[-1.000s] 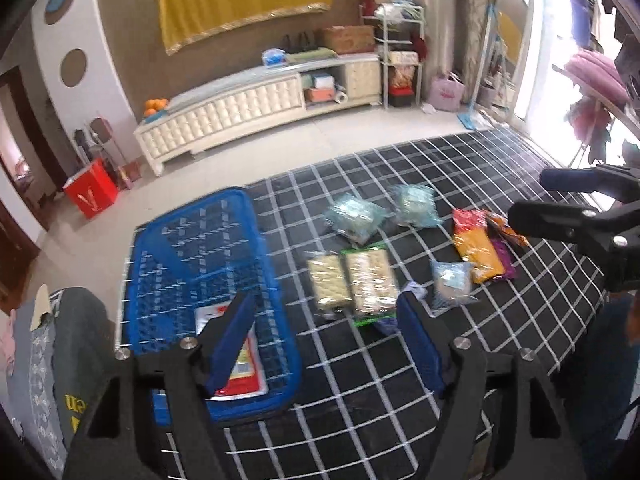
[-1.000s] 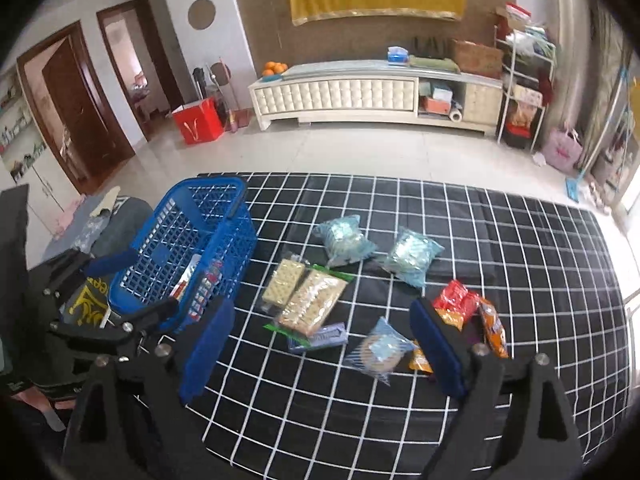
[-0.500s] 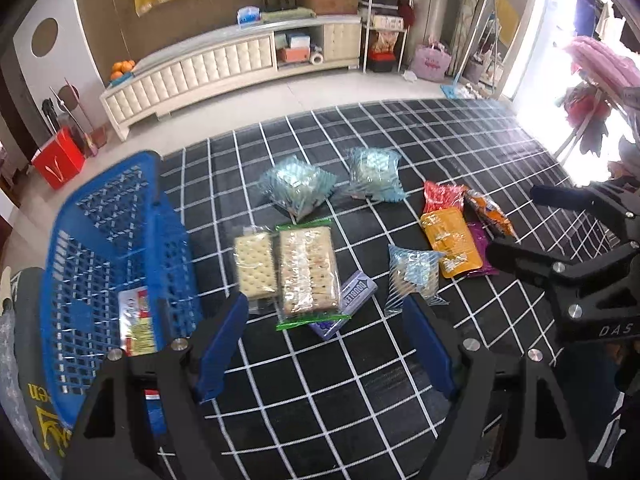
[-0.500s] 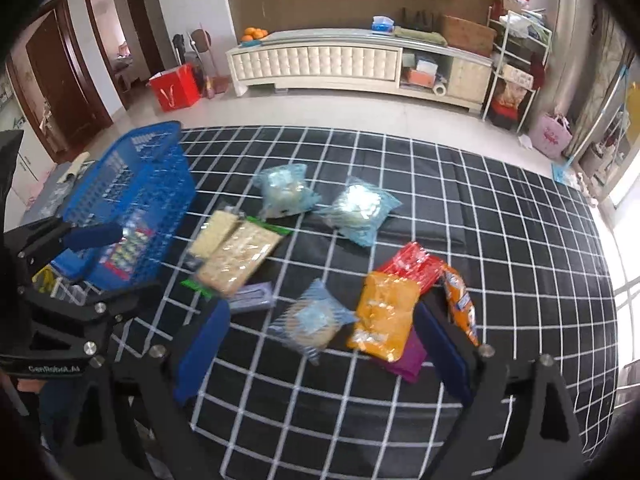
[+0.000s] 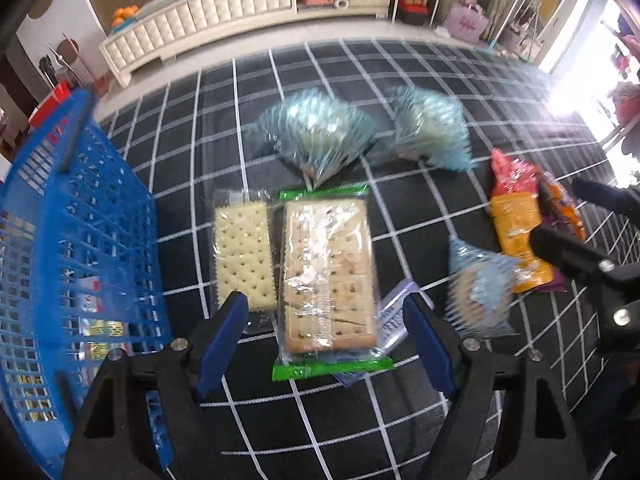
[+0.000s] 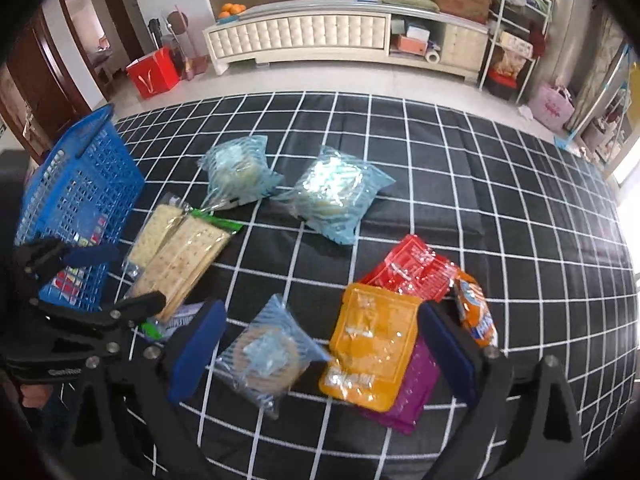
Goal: Organize snacks
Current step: 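Lower the left tool onto the large cracker pack with green strip and grasp, then carry the cracker pack with the left tool over the basket and release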
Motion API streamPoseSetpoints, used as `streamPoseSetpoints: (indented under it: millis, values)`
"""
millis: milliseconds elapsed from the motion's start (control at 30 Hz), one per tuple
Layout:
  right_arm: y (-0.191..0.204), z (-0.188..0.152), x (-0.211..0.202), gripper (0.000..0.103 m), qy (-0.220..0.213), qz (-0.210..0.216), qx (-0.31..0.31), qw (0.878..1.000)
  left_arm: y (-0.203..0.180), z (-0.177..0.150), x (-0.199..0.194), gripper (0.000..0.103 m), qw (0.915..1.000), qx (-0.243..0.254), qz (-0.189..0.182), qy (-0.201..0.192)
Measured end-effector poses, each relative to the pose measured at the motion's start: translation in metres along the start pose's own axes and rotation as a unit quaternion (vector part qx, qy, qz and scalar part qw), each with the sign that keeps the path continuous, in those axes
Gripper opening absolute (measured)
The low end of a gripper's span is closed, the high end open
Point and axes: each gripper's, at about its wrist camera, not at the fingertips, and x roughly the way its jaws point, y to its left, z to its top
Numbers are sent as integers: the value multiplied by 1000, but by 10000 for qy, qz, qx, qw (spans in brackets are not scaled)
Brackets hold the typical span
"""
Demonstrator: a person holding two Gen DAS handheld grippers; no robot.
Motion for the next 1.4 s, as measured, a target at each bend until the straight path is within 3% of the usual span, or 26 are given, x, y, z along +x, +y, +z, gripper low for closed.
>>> streamPoseSetpoints:
  millis: [367, 433, 467, 600, 800, 967, 1233, 1400]
  values:
    - [-7, -7, 13, 98, 221, 251, 127, 9994, 6, 12, 34, 77, 9995, -161, 14, 263]
    - [-13, -9, 13, 98, 239, 259, 242, 9991, 2, 14, 35, 65, 9996, -76, 96, 241]
    - [-14, -9, 13, 98, 251, 262, 287, 9989, 0, 14, 34, 52, 9997, -38, 118, 233]
    - [-17, -12, 9, 98, 271, 238, 364, 9987, -15, 13, 26, 52, 9995, 114, 186, 214]
    - [-3, -8, -1, 98, 231, 409, 270, 9985, -14, -1, -6, 52, 9998, 23, 90, -187]
    - [12, 2, -17, 98, 17, 510, 286, 9983, 2, -17, -51, 52, 9970, 23, 123, -769]
    - [62, 18, -19, 98, 22, 651, 40, 9979, 46, -34, -121, 52, 9865, -288, 223, -1594]
    - [99, 28, -12, 98, 92, 647, -230, 9976, 84, -47, -137, 52, 9817, -588, 357, -1778]
